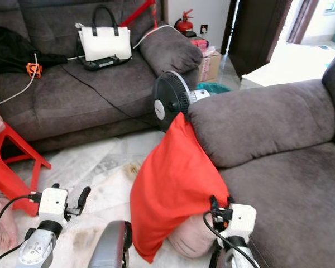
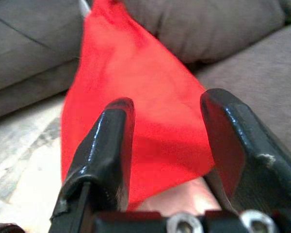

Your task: Move the pillow to the sofa from floor

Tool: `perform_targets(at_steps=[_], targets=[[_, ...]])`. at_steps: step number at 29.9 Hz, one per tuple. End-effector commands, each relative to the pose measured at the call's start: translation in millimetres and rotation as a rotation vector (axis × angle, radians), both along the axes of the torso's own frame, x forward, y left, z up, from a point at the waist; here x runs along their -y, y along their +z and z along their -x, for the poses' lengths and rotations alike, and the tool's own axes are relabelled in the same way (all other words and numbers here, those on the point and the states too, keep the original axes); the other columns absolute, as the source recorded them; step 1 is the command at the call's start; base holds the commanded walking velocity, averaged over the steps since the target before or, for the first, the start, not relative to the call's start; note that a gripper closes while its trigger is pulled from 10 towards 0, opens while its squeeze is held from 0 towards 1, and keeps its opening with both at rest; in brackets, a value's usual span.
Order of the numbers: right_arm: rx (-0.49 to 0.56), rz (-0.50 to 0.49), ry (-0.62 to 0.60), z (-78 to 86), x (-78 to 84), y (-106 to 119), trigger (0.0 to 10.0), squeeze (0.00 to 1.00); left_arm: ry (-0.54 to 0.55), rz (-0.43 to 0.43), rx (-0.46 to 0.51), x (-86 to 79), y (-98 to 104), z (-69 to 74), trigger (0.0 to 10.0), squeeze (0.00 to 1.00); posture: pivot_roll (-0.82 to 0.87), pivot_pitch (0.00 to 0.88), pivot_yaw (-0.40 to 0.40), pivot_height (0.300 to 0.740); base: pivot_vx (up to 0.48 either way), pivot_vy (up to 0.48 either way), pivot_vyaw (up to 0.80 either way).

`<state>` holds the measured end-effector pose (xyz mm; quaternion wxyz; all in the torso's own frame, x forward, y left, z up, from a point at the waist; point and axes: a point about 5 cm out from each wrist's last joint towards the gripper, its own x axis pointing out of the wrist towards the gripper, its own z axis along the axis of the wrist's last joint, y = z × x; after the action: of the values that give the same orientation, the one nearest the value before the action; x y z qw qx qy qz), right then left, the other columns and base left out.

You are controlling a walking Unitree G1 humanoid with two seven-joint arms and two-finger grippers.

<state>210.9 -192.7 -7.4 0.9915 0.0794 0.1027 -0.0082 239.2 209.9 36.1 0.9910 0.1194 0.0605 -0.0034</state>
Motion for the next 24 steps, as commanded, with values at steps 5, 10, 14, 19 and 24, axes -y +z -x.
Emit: perform_targets(at_steps=[5,10,14,19,24], targets=[[0.009,-0.002,-0.010,-0.5,1.0,0.5,10.0,0.00,-0.009,-0.004,0.013,0.1,3.7,-3.6,10.0,0.00,0.13,0.000,0.010,0.543,0.312,0.000,0.00],[0.007,-0.010,-0.008,-1.4,-0.7,0.2,10.0,0.00,-0.009,-0.006,0.016,-0.1,4.2,-4.1,10.0,0.00,0.14,0.000,0.009,0.543,0.300,0.000,0.00],[0.003,-0.012,-0.008,-1.4,-0.9,-0.4,10.0,0.00,-0.018,-0.009,0.010,0.8,3.3,-3.4,10.0,0.00,0.14,0.000,0.009,0.543,0.000,0.000,0.00],[-0.012,-0.015,0.001,-0.9,-1.4,-2.4,10.0,0.00,-0.020,-0.008,0.005,1.2,2.2,-2.4,10.0,0.00,0.14,0.000,0.007,0.543,0.000,0.000,0.00],[-0.073,-0.008,0.024,1.8,-2.1,-10.2,10.0,0.00,-0.018,-0.008,-0.014,1.1,-1.9,0.3,10.0,0.00,0.14,0.001,0.004,0.543,0.000,0.000,0.00]])
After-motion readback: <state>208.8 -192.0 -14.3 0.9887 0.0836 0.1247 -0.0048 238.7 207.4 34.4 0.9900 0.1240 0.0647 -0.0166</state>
